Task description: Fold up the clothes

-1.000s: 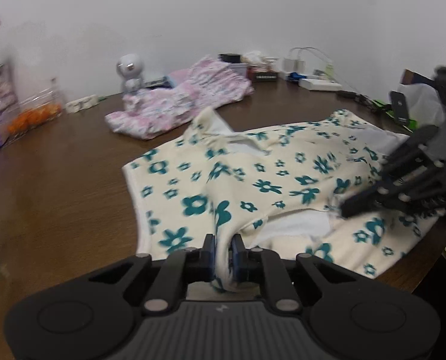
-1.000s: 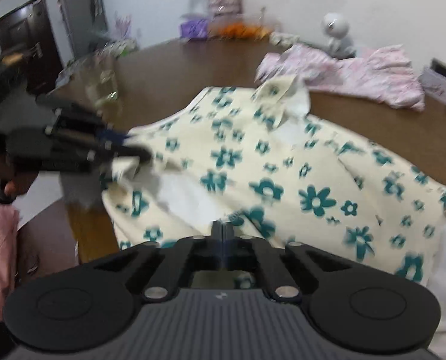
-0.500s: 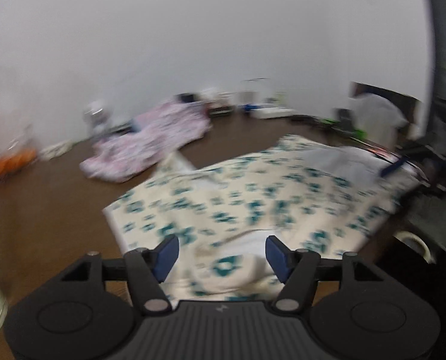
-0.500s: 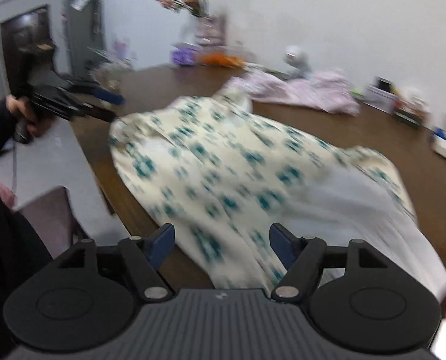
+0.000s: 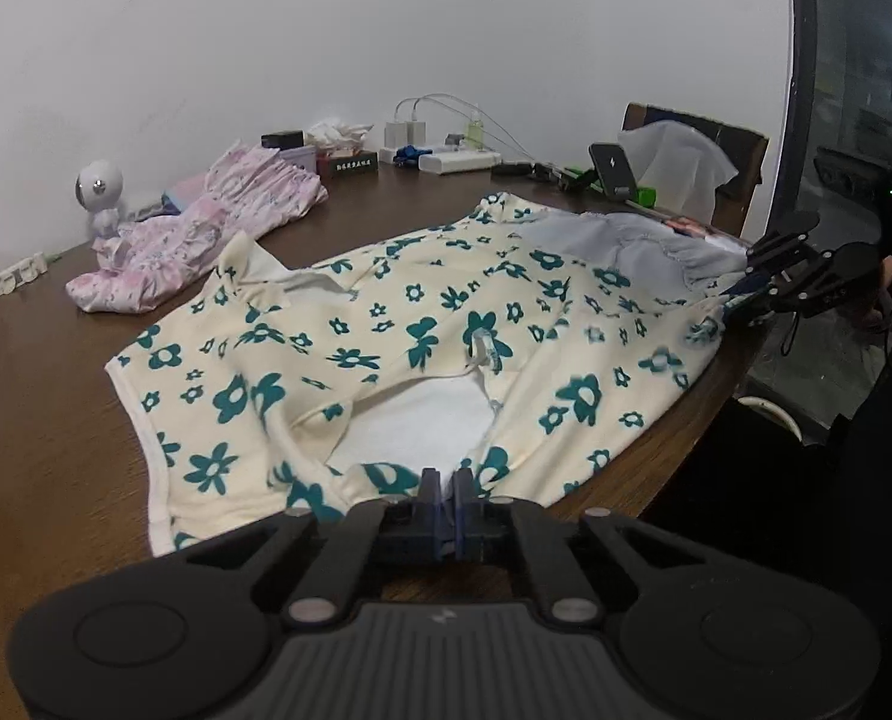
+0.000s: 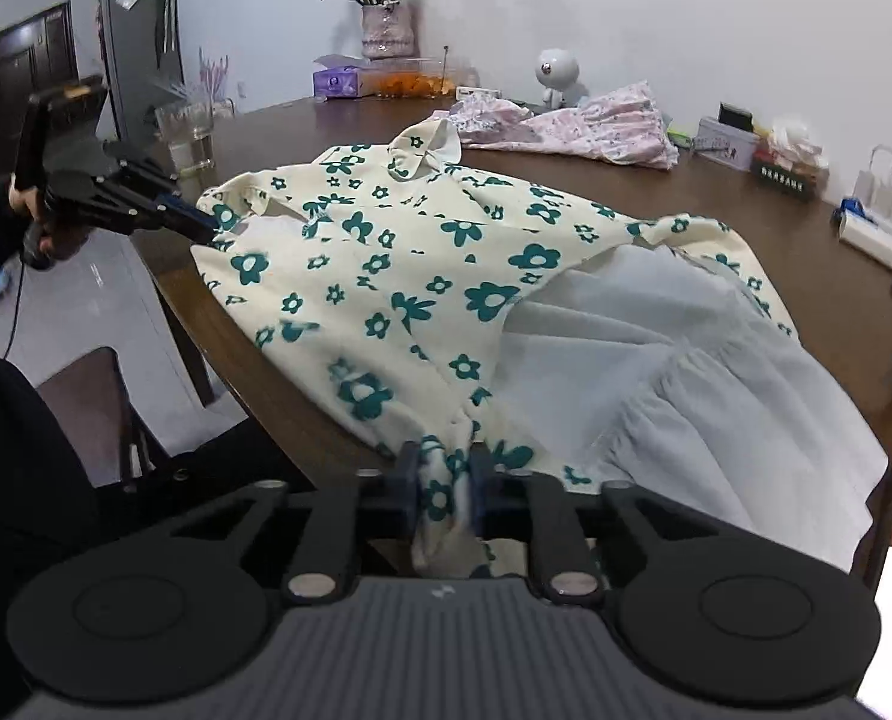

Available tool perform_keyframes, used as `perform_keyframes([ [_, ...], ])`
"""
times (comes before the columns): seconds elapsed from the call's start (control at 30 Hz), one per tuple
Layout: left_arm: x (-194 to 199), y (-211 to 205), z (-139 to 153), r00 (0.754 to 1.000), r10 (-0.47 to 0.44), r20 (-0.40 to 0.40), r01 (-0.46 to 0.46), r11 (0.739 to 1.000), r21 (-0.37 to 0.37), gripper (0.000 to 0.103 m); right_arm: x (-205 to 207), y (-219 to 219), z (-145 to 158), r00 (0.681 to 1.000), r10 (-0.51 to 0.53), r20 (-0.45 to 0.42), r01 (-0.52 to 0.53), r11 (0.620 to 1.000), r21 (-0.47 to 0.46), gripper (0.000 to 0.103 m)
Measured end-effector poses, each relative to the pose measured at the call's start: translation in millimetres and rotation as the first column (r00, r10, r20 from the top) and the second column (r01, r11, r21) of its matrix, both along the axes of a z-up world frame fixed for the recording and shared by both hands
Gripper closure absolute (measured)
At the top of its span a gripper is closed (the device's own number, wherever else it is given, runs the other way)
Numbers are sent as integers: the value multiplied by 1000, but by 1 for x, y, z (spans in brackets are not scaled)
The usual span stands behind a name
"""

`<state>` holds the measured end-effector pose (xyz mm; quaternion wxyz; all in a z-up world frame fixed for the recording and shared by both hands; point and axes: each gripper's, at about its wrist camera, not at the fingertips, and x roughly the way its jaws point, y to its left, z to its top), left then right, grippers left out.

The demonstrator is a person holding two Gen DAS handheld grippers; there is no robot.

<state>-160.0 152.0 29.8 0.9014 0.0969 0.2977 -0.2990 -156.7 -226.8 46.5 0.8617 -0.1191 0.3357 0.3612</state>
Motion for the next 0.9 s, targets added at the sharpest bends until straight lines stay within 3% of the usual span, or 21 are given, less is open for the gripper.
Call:
perform_keyframes([
  [0.1, -2, 4, 3, 1000, 5, -3, -5, 1000, 1, 96, 1, -3, 2, 1000, -5, 7, 5, 1000, -5, 87],
  [0.17, -3, 5, 2, 1000, -3, -8, 3, 1000, 8, 90, 1, -4, 3, 1000, -15, -4, 15, 1000, -10, 67],
  [0.2, -3, 5, 1, 1000, -2, -7, 2, 1000, 11, 85, -1, -3, 3, 1000, -7, 6, 7, 1000, -27, 66],
  [0.27, -2, 4, -2, 1000, -1, -2, 1, 1000, 16, 84, -4, -4, 3, 1000, 6, 17, -6, 999, -48, 65],
  [0.33, -1, 3, -5, 1000, 1, 6, -1, 1000, 24, 87, -4, -9, 3, 1000, 1, 8, -1, 999, -32, 69],
  [0.37, 0, 2, -7, 1000, 1, 10, -1, 1000, 28, 92, -4, -11, 2, 1000, -7, 4, 7, 1000, -24, 81],
  [0.43, 0, 4, -6, 1000, 6, 24, -7, 1000, 20, 100, -1, -14, 3, 1000, -22, -8, 22, 1000, 8, 94],
  [0.53, 0, 7, 0, 998, 20, 54, -21, 1000, 1, 101, -3, -13, 6, 1000, -16, -5, 16, 1000, 12, 95],
  [0.63, 2, 15, 14, 993, 47, 112, -46, 999, -17, 101, -1, -24, 21, 1000, -6, 7, 5, 997, 78, 95],
  [0.77, 29, 11, 28, 987, -1, 158, -5, 999, 33, 101, 26, -41, 39, 999, -12, 34, 8, 992, 128, 96],
  [0.9, 70, 9, 38, 988, -44, 148, 36, 998, 53, 101, 78, -32, 50, 998, -29, 56, 26, 999, 47, 95],
])
